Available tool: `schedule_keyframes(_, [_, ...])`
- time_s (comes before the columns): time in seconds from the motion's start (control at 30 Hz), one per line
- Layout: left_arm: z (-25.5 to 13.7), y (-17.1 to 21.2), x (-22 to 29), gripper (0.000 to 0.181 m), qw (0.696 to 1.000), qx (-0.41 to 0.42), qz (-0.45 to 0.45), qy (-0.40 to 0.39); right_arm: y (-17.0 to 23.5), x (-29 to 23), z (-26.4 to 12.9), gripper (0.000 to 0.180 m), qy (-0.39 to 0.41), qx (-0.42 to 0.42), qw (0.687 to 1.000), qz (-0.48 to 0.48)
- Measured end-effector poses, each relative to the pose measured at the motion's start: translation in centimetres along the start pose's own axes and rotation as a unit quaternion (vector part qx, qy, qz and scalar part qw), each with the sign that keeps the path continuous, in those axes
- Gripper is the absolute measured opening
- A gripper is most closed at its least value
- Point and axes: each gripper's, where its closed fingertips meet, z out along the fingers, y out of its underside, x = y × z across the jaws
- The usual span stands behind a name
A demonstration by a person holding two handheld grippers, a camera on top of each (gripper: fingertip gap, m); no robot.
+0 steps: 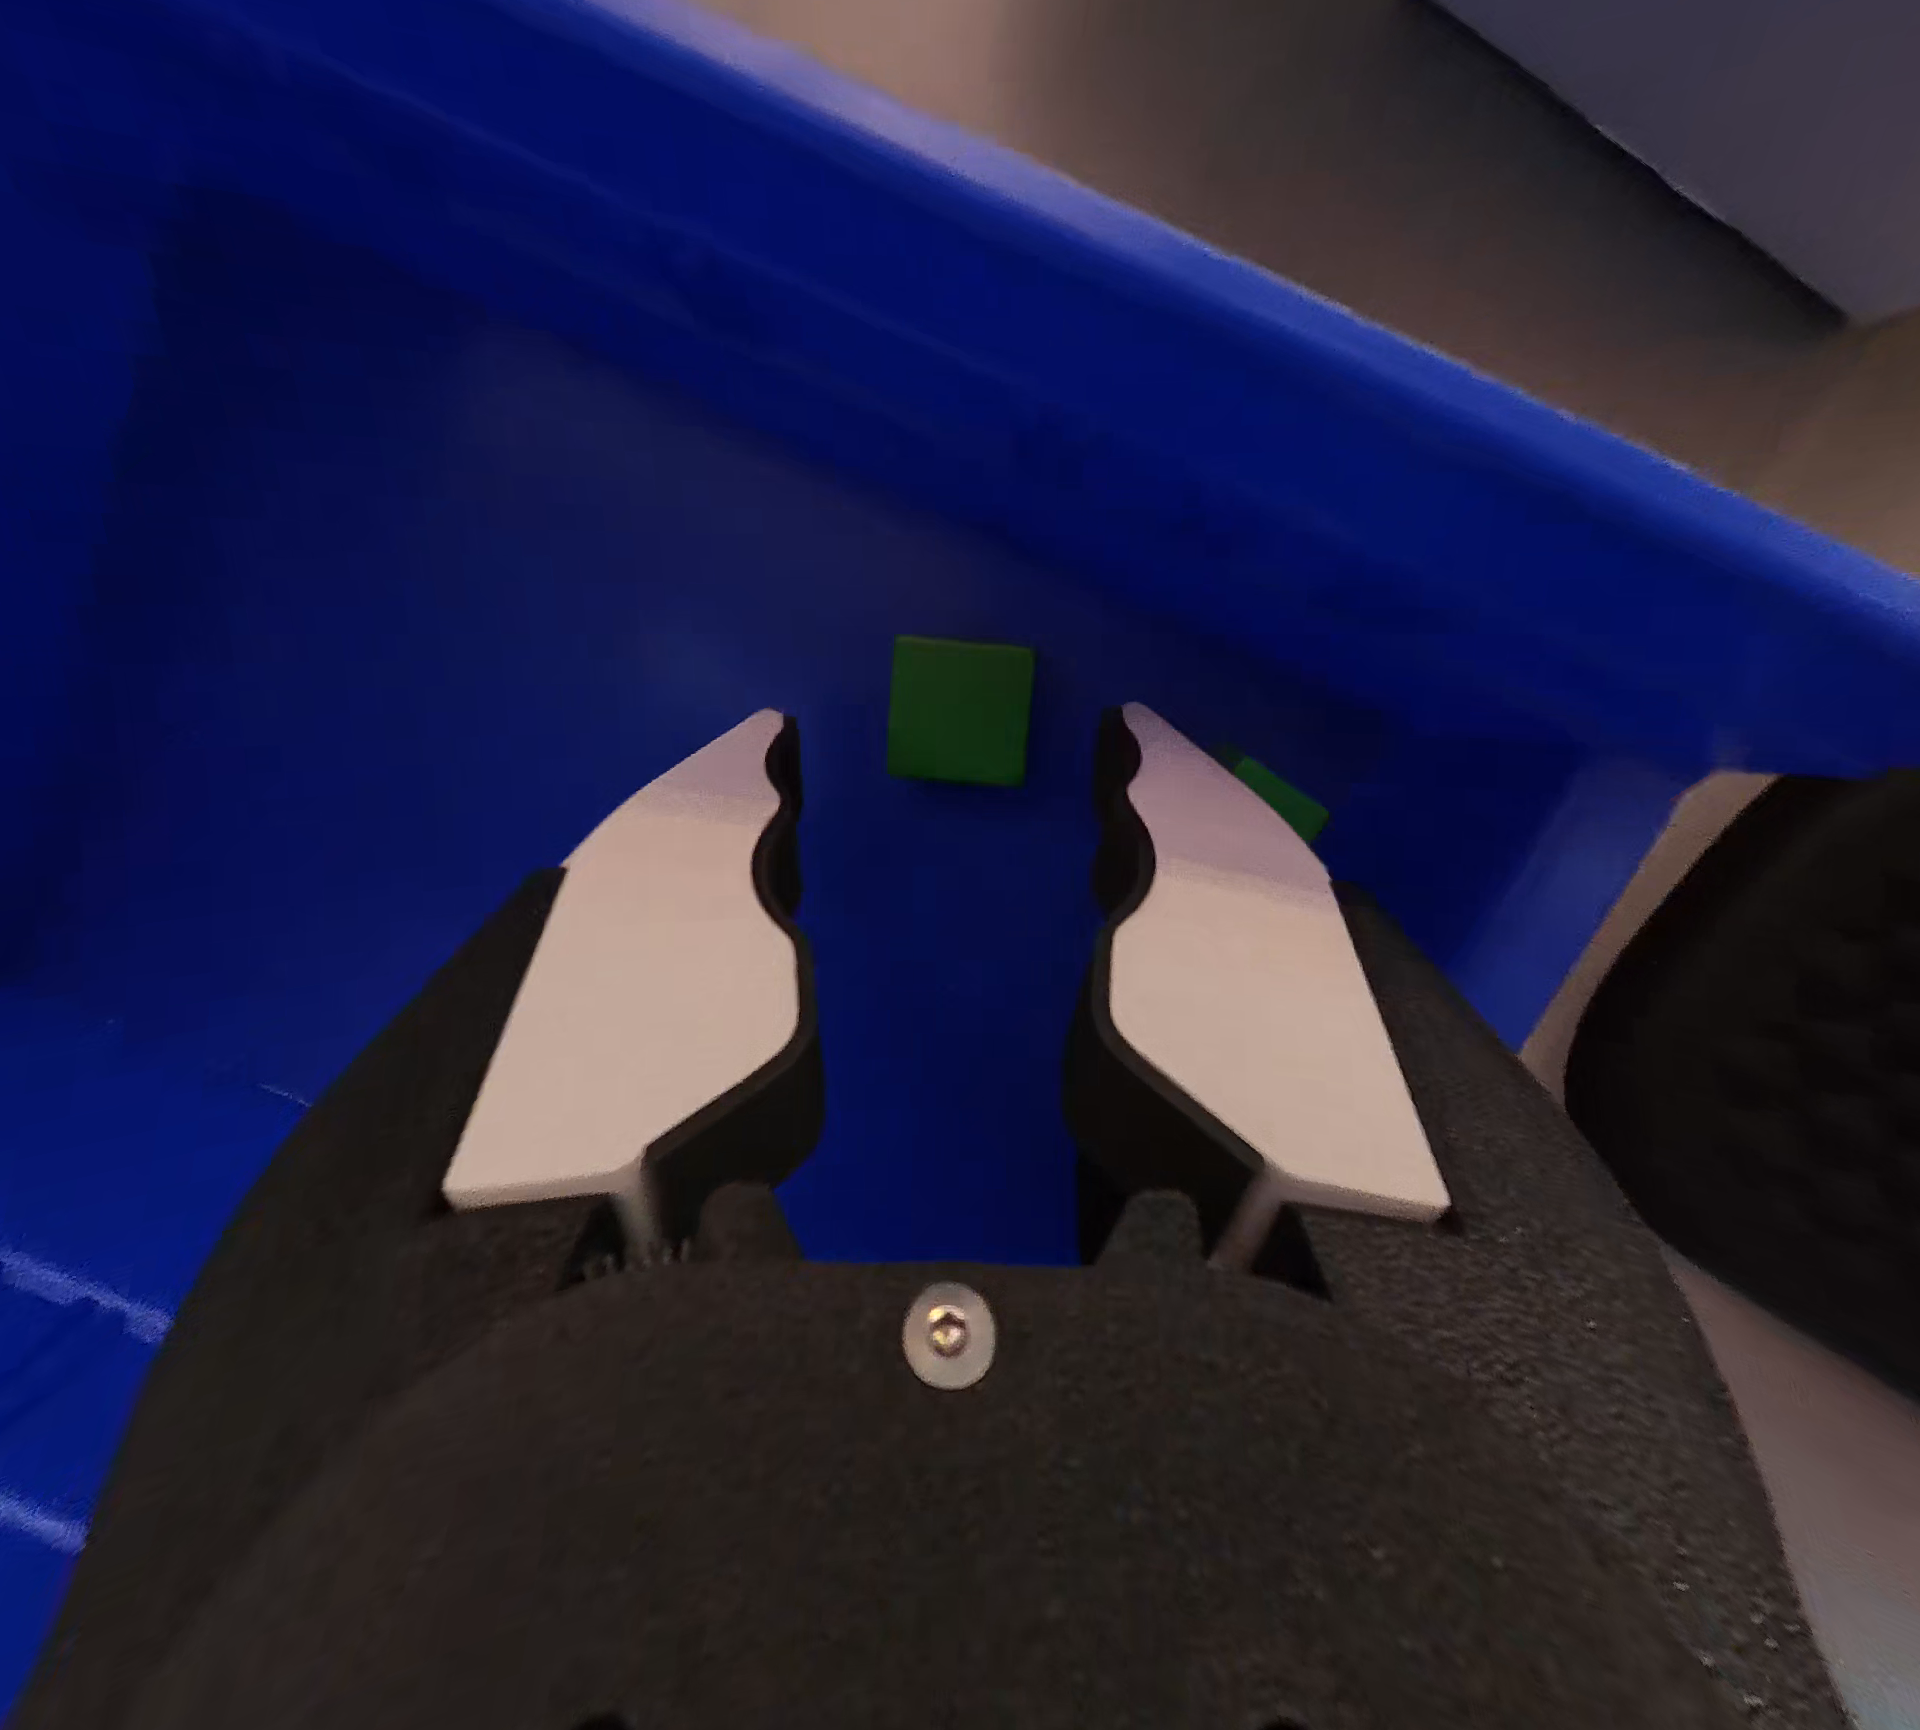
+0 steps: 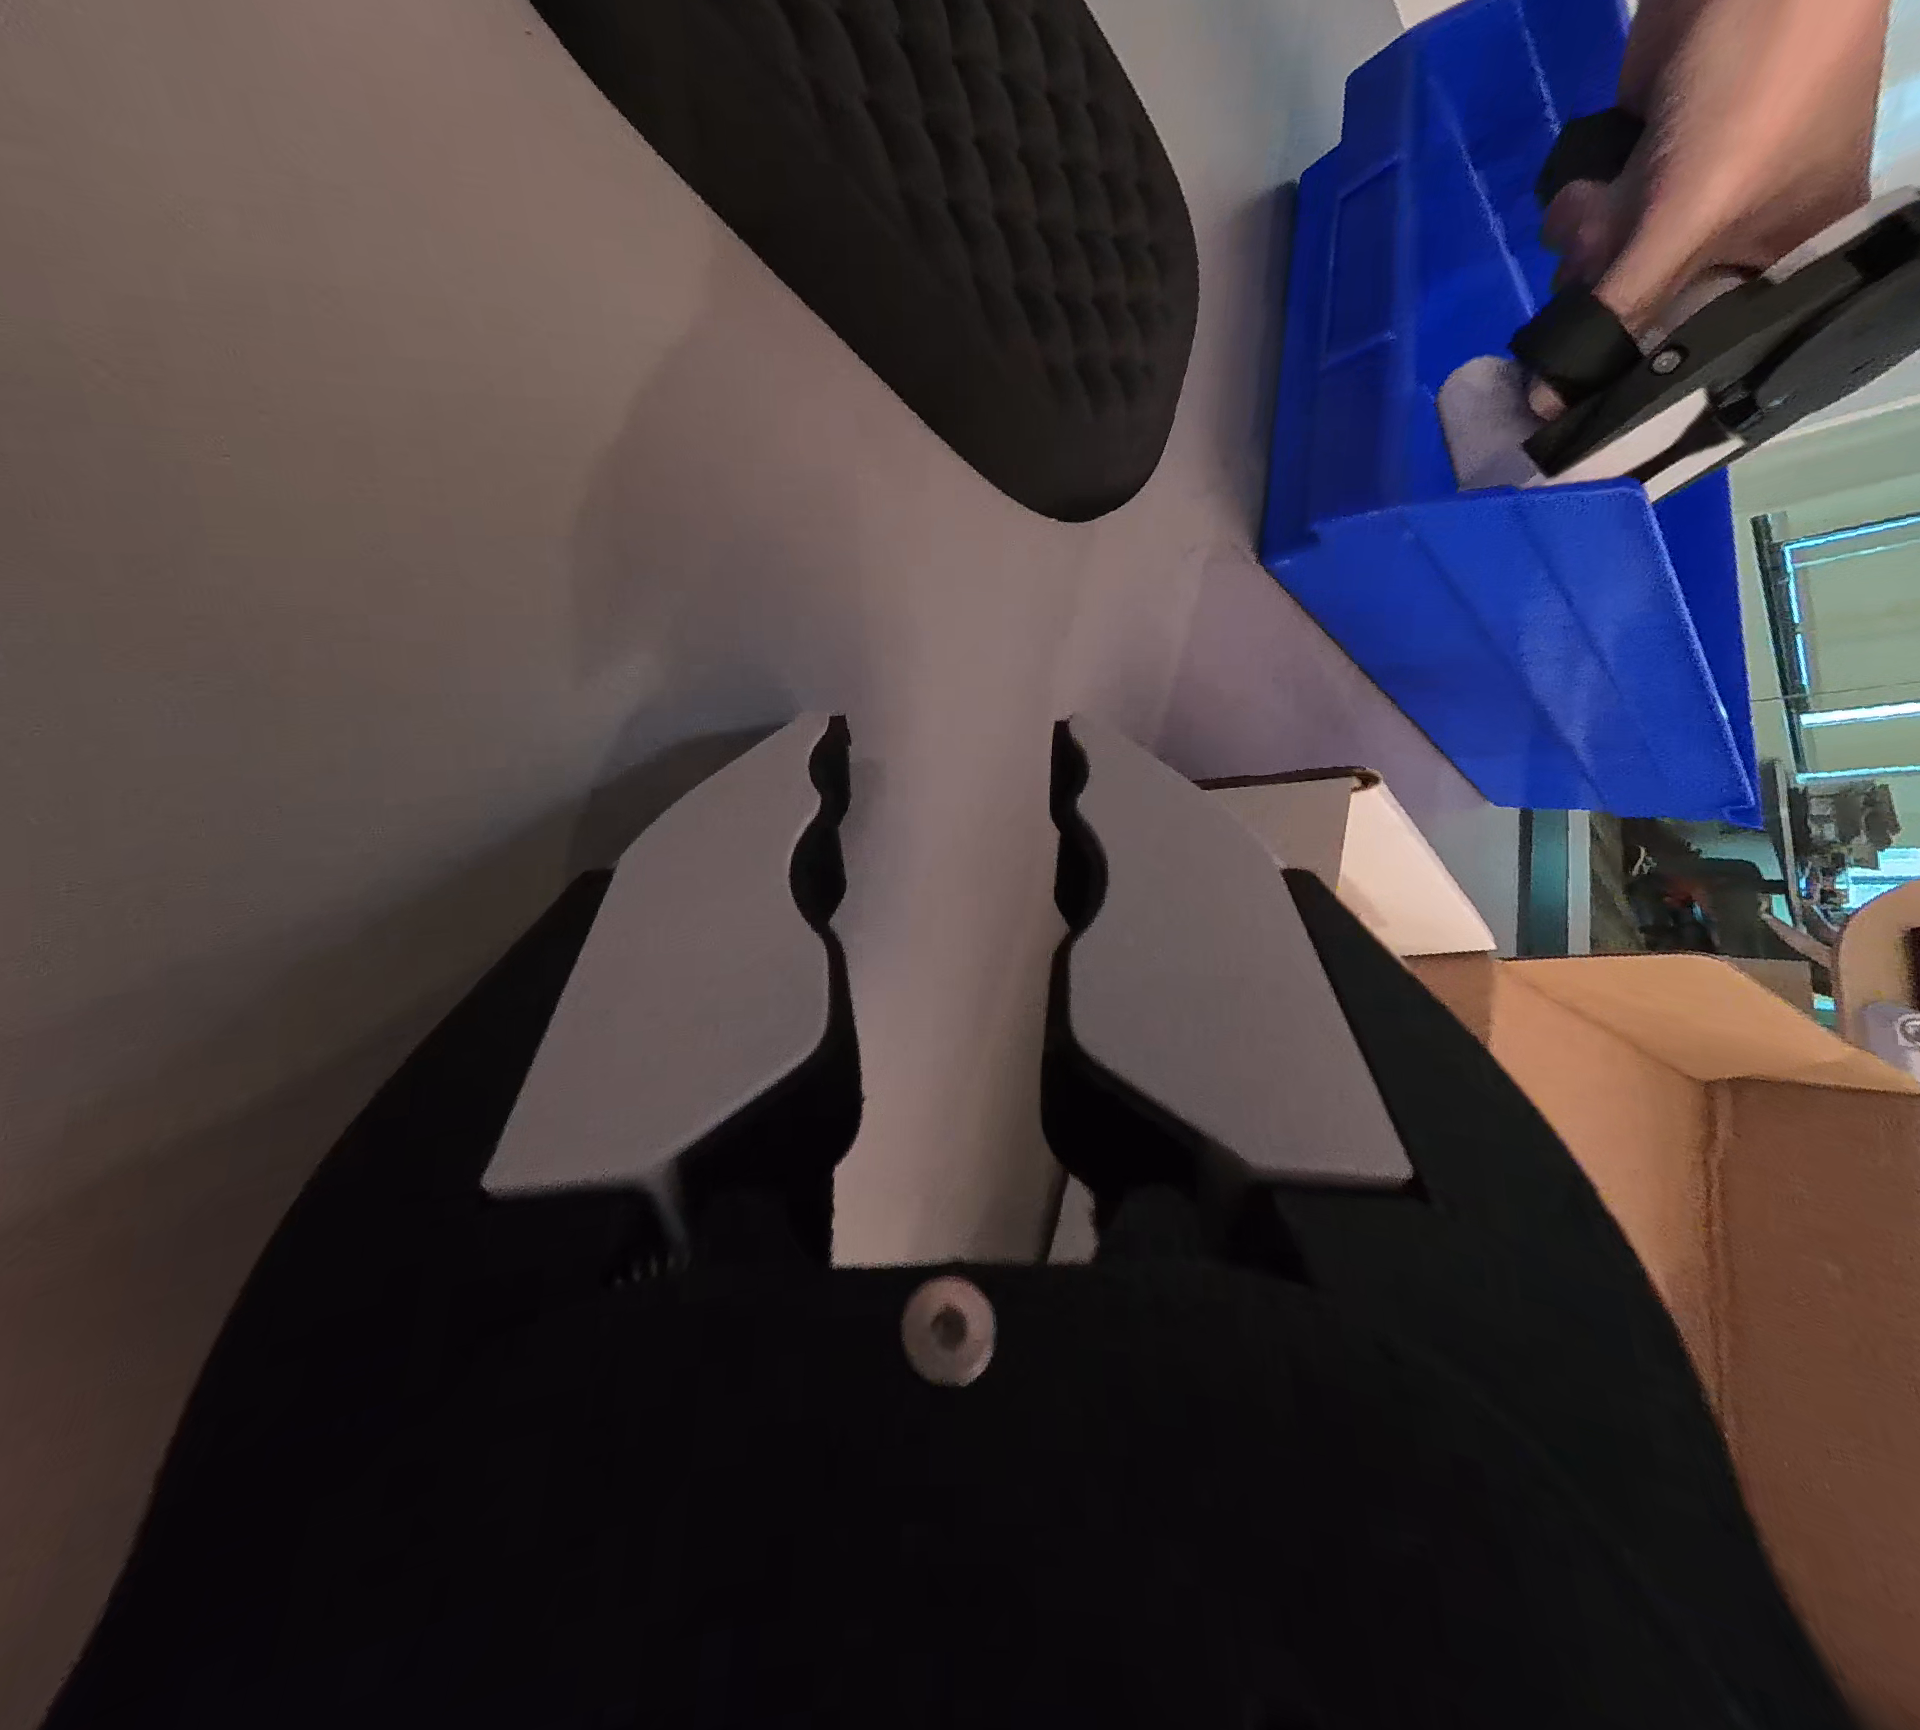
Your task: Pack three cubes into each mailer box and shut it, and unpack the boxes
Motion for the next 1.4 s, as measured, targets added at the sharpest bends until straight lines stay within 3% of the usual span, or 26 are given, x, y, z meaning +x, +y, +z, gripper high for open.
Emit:
schedule_keyframes(0.2, [1.0,0.4,-0.1,0.03,1.0,-0.018,0.014,0.007,0.2,-0.2,0.0,0.038,-0.008,-0.001,1.0,0.002])
schedule_keyframes(0.47, [-2.1,-0.1,-1.6,0.029,0.999,0.012,0.001,-0.034,0.2,-0.4,0.0,0.037,-0.011,-0.006,1.0,-0.007])
schedule_keyframes(0.63, [-8.6,-4.1,-1.6,0.029,0.992,0.075,0.015,-0.1,0.3,-0.3,0.1,0.037,-0.008,-0.01,1.0,-0.011])
schedule_keyframes(0.77, [-11.4,-10.7,3.9,0.028,0.986,0.139,0.063,-0.074,0.3,-0.4,0.1,0.036,-0.009,-0.011,1.0,-0.016])
schedule_keyframes(0.9, [-8.5,-16.1,11.6,0.028,0.975,0.146,0.168,-0.021,0.3,-0.6,-0.1,0.035,-0.006,-0.015,0.999,-0.03])
schedule_keyframes(1.0, [-4.2,-17.8,16.0,0.028,0.97,0.102,0.219,0.032,0.3,-0.7,-0.3,0.035,-0.005,-0.018,0.999,-0.041])
schedule_keyframes(1.2, [3.3,-16.6,16.7,0.028,0.961,-0.041,0.272,0.02,0.3,-0.9,-0.4,0.034,-0.006,-0.021,0.999,-0.048])
schedule_keyframes(1.4, [5.8,-15.5,16.4,0.028,0.956,-0.093,0.276,0.021,0.1,-1.2,-0.6,0.034,-0.013,-0.018,0.998,-0.057])
